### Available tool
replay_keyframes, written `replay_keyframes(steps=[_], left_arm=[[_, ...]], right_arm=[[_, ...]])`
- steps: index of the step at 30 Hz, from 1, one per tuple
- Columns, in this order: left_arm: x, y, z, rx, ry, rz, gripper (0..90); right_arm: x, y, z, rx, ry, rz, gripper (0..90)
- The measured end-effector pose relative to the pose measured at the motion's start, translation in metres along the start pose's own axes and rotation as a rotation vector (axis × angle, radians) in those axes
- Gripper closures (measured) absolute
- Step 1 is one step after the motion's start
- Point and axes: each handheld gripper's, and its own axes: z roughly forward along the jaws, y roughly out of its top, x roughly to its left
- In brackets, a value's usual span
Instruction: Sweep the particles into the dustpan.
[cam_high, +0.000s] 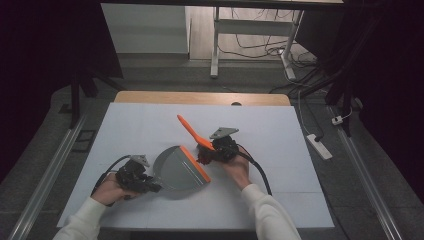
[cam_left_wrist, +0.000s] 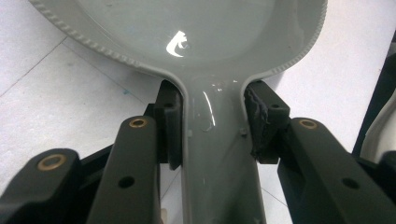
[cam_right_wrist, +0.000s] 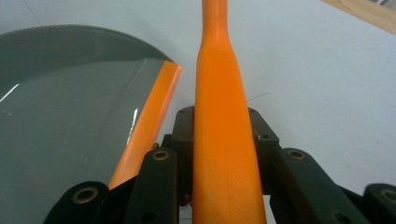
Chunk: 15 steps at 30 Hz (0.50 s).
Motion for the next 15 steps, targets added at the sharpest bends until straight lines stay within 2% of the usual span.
replay_keyframes(steps=[15], left_arm=[[0.000,0.000,0.001,-0.001,0.001,-0.002,60.9]], right_arm=[[0.014,0.003,0.003,-0.005,0.049,-0.030,70.2]])
